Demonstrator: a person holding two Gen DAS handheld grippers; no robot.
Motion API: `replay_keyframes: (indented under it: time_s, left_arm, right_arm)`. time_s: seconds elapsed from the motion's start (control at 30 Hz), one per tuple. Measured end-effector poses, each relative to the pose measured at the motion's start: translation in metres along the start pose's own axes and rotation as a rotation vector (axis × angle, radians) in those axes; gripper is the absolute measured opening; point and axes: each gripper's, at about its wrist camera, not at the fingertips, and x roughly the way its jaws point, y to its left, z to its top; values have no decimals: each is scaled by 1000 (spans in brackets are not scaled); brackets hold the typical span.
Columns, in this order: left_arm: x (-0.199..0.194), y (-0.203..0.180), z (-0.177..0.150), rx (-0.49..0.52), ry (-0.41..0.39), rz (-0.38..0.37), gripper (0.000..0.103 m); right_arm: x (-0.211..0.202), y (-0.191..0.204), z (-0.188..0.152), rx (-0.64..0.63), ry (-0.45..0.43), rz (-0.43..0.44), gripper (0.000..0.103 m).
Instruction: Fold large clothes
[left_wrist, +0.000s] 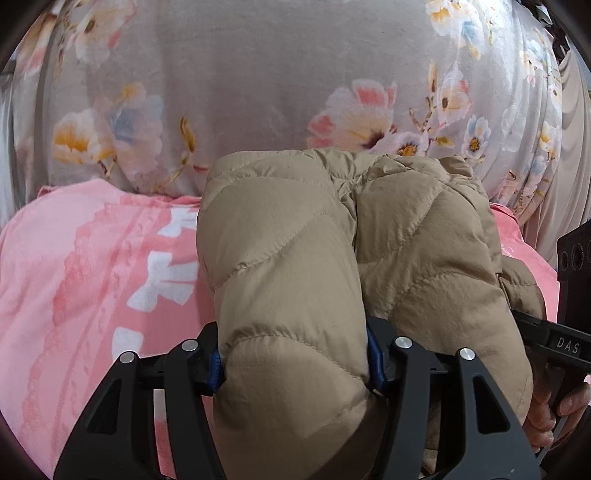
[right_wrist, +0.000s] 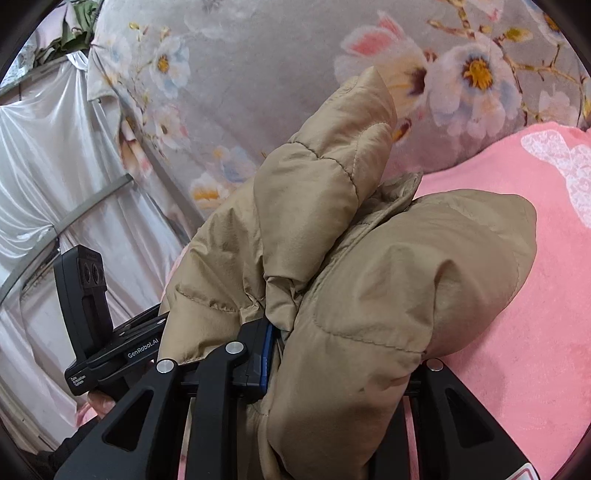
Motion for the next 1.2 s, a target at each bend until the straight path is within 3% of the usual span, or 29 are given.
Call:
replay_keyframes:
  time_s: [0.2, 0.37, 0.53, 0.67, 0.7, 0.77, 0.87, 1.0, 1.2]
  left_arm:
    - [16, 23, -26, -57, 45, 27, 69]
    - [7, 39, -36, -136, 97, 27, 81]
    - [-22, 31, -33, -103, 178, 149, 88]
    - [-55, 23, -23, -73, 211, 284, 88]
    - [-62, 19, -18, -66, 209, 323, 88]
    - [-74, 7, -2, -57, 184, 387, 88]
    - [-81, -11, 18, -73, 133, 407, 96]
    - [-60, -26, 35, -89, 122, 457, 96]
    - [-9, -13, 33, -149, 208, 460, 96]
  right_arm:
    - [20, -32, -20, 100, 84, -20, 31]
    - [10, -52, -35, 208, 148, -43, 49]
    - [-34, -41, -45, 169, 211, -210, 57]
    - [-79, -13, -41, 46, 183, -366, 57]
    - [-88, 2, -35, 1, 164, -396, 55]
    - [-90, 28, -26, -72, 137, -423, 34]
    - [-74, 68, -9, -181, 97, -423, 19]
    - [-34, 96, 10, -259, 42, -456, 16]
    - [27, 73, 21, -199, 100, -492, 15]
